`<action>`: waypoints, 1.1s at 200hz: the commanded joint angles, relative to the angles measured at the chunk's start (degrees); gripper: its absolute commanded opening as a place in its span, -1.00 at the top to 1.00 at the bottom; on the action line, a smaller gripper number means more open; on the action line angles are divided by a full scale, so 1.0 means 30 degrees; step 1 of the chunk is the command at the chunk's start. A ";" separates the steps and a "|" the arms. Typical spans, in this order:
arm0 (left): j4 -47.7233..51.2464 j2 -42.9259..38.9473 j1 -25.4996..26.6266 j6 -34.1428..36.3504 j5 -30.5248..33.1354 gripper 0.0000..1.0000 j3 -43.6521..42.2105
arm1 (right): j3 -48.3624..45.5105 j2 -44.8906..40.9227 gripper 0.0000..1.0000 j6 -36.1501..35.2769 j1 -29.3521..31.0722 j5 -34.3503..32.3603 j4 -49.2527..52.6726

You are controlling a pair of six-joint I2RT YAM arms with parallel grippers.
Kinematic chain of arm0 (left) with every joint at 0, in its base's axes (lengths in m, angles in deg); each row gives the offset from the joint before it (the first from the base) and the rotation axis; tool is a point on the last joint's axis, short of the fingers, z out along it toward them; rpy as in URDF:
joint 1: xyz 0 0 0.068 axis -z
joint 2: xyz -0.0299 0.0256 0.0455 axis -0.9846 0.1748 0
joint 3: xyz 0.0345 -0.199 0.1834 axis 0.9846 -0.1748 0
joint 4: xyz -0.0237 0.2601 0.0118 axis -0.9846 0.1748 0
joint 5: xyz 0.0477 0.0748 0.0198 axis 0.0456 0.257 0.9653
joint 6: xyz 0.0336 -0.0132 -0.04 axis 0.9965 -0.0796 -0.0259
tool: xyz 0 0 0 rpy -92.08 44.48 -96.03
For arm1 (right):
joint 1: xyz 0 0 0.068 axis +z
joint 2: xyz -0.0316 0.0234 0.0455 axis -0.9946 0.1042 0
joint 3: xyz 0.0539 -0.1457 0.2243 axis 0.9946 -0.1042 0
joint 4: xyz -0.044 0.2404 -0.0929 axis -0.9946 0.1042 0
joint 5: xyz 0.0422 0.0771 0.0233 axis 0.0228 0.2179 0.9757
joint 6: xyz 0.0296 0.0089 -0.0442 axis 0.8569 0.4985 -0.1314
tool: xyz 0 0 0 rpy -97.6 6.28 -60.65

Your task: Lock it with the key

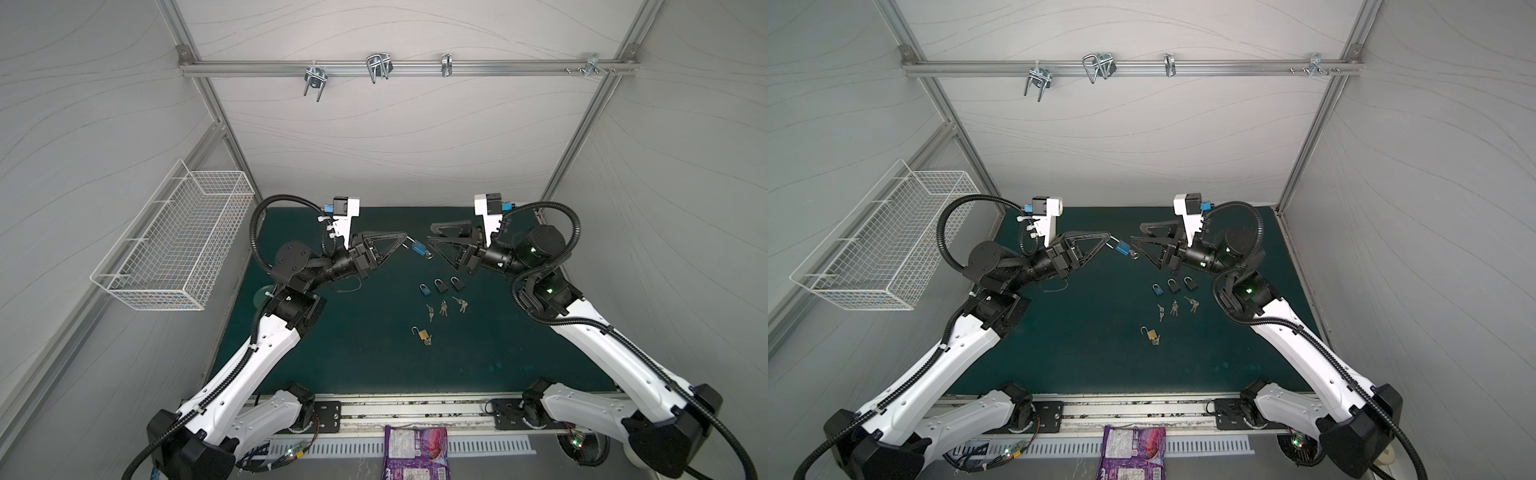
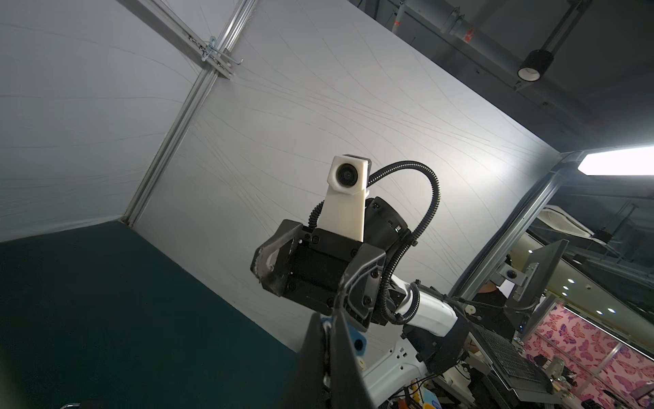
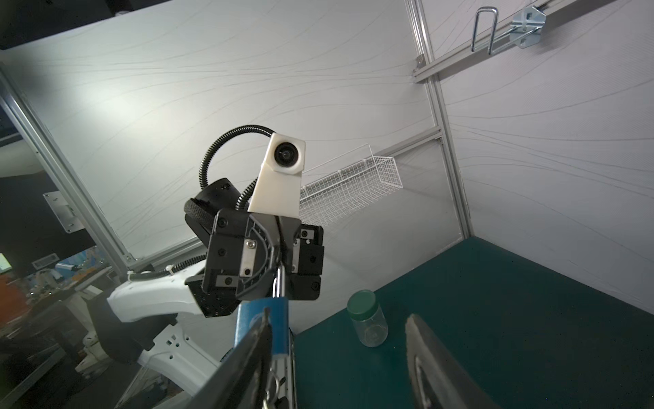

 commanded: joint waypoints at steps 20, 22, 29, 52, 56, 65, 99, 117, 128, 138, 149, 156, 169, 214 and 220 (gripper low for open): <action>-0.2447 -0.0063 0.0076 -0.0808 -0.0520 1.00 0.0364 | 0.1154 0.0064 -0.17 0.0868 0.0990 0.0703 0.0230; -0.2429 -0.0062 0.0080 -0.0802 -0.0542 1.00 0.0377 | 0.1165 0.0069 -0.17 0.0818 0.1034 0.0734 0.0304; -0.2366 -0.0084 0.0065 -0.0771 -0.0524 1.00 0.0438 | 0.1062 0.0060 -0.17 0.0755 0.1132 0.0970 0.0334; -0.2423 0.0053 0.0076 -0.0800 -0.0754 1.00 0.0592 | 0.1043 0.0143 -0.13 0.0839 0.1319 0.1248 0.0663; -0.2434 0.0075 0.0095 -0.0825 -0.0780 1.00 0.0634 | 0.1077 0.0211 -0.12 0.0841 0.1308 0.1279 0.0776; -0.2493 0.0137 0.0110 -0.0881 -0.0798 1.00 0.0673 | 0.1189 0.0266 -0.10 0.0870 0.1323 0.1362 0.1036; -0.2790 0.0231 0.0164 -0.1012 -0.0759 1.00 0.0711 | 0.1406 0.0451 0.00 0.0881 0.1391 0.1704 0.1255; -0.2893 0.0303 0.0198 -0.1012 -0.0696 1.00 0.0703 | 0.1492 0.0579 0.08 0.0829 0.1436 0.1892 0.1388; -0.2998 0.0347 0.0218 -0.1060 -0.0696 1.00 0.0701 | 0.1492 0.0627 0.14 0.0871 0.1436 0.1962 0.1322; -0.3009 0.0392 0.0224 -0.1092 -0.0659 1.00 0.0703 | 0.1453 0.0626 0.21 0.0900 0.1410 0.1982 0.1257; -0.3032 0.0406 0.0227 -0.1096 -0.0695 1.00 0.0729 | 0.1418 0.0597 0.31 0.0930 0.1430 0.1907 0.1140; -0.3020 0.0407 0.0246 -0.1094 -0.0696 1.00 0.0703 | 0.1428 0.0583 0.37 0.0902 0.1438 0.1896 0.1110; -0.3002 0.0405 0.0256 -0.1105 -0.0637 1.00 0.0699 | 0.1458 0.0597 0.47 0.0827 0.1422 0.1897 0.1183; -0.3074 0.0286 0.0249 -0.1122 -0.0564 1.00 0.0618 | 0.1579 0.0579 0.82 0.0631 0.1413 0.1985 0.1270; -0.3083 0.0289 0.0242 -0.1137 -0.0578 1.00 0.0615 | 0.1544 0.0538 0.87 0.0614 0.1412 0.1985 0.1248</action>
